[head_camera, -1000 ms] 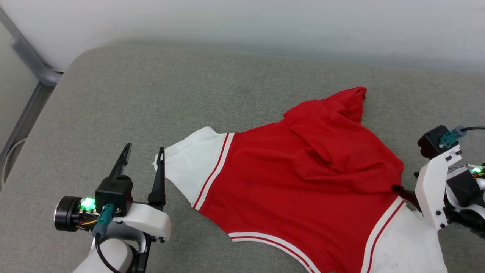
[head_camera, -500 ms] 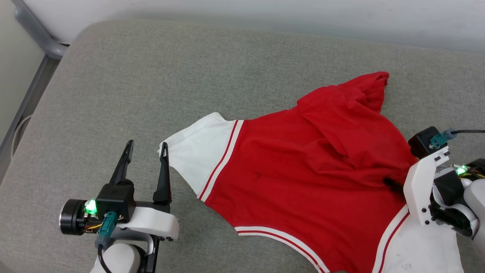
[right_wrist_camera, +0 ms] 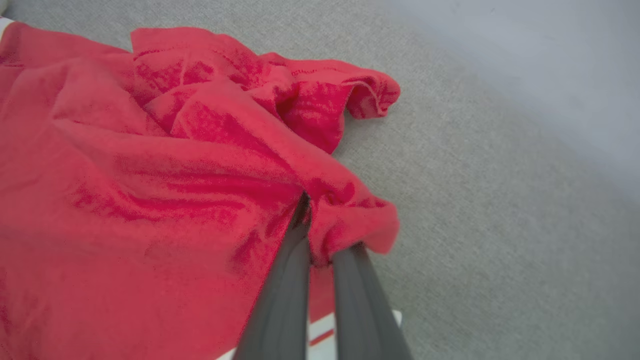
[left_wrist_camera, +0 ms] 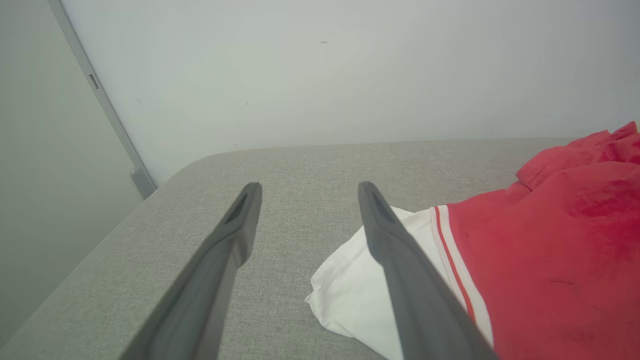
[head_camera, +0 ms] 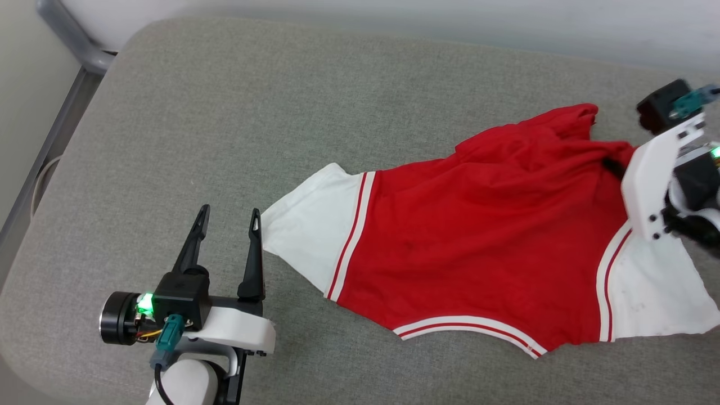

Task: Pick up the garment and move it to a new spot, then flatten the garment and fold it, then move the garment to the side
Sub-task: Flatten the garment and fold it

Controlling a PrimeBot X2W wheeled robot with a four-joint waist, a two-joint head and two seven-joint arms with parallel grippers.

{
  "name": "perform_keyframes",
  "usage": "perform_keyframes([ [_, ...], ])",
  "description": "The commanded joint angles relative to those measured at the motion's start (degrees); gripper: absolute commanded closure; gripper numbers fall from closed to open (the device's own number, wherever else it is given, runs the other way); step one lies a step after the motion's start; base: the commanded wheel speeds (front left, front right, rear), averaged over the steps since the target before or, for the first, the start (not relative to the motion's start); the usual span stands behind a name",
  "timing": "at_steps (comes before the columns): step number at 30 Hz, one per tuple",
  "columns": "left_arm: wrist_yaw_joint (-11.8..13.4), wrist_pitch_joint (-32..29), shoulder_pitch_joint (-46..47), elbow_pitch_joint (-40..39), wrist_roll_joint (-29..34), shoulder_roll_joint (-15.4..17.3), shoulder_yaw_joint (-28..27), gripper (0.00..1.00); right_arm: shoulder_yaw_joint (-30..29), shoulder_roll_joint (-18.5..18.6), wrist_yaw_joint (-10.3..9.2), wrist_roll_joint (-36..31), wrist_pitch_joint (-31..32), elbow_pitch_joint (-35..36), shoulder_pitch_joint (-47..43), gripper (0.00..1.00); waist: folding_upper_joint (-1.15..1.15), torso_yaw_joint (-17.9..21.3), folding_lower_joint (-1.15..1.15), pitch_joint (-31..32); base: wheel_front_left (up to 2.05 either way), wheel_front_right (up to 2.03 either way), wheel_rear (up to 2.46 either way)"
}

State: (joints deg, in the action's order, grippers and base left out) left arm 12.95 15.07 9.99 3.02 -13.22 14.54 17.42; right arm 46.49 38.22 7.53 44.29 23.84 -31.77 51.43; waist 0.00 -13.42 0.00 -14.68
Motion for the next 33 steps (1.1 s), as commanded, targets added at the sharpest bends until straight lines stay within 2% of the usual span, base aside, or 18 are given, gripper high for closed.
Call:
perform_keyframes([
  [1, -0.58, 0.14, 0.6, 0.19, 0.61, -0.55, -0.52, 0.0, 1.26, -1.56, -0.07, -0.15, 0.58, -1.76, 0.55, 1.0, 0.0, -0.5, 0.0, -0.57, 0.0, 0.0, 0.0],
  [8, -2.36, 0.14, 0.56, 1.39, 2.38, -2.58, -2.73, 0.0, 5.16, -6.93, -0.07, 1.59, 0.67, -11.5, -0.82, 1.0, 0.0, -0.52, 0.0, -1.29, 0.0, 0.0, 0.0],
  [9, -2.7, 0.14, 0.5, 1.58, 2.63, -2.84, -3.04, 0.0, 5.62, -7.35, -0.07, 1.86, -0.08, -12.33, -1.23, 0.9, 0.0, -0.39, 0.0, -1.2, 0.0, 0.0, 0.0],
  [10, -2.85, 0.14, 0.34, 1.74, 2.81, -3.05, -3.42, 0.0, 5.77, -7.56, -0.07, 2.29, -1.19, -12.91, -1.49, 0.1, 0.0, -0.17, 0.0, -1.04, 0.0, 0.0, 0.0],
  [11, -3.03, 0.14, 0.11, 1.89, 3.03, -3.22, -3.76, 0.0, 5.73, -7.54, -0.07, 2.5, -2.78, -13.31, -1.54, 0.0, 0.0, 0.1, 0.0, -0.79, 0.0, 0.0, 0.0],
  [18, -3.85, 0.14, -1.93, 2.14, 4.42, -3.56, -6.45, 0.0, 5.72, -3.44, -0.07, 2.99, -16.11, -10.13, -3.11, 0.0, 0.0, 2.51, 0.0, 2.11, 0.0, 0.0, 0.0],
  [24, -4.38, 0.14, -3.89, 1.41, 5.42, -3.89, -8.15, 0.0, 3.81, 3.32, -0.07, 4.53, -20.04, -2.72, -6.18, 0.0, 0.0, 4.39, 0.0, 4.14, 0.0, 0.0, 0.0],
  [28, -4.87, 0.14, -4.98, 1.01, 5.96, -4.09, -8.81, 0.0, 2.09, 9.0, -0.07, 5.58, -16.22, 3.94, -8.03, 0.0, 0.0, 5.3, 0.0, 4.86, 0.0, 0.0, 0.0],
  [33, -5.57, 0.14, -5.53, 0.79, 6.48, -4.38, -9.45, 0.0, 0.57, 14.43, -0.07, 10.77, -1.91, 11.77, -10.39, 0.0, 0.0, 5.88, 0.0, 5.04, 0.0, 0.0, 0.0],
])
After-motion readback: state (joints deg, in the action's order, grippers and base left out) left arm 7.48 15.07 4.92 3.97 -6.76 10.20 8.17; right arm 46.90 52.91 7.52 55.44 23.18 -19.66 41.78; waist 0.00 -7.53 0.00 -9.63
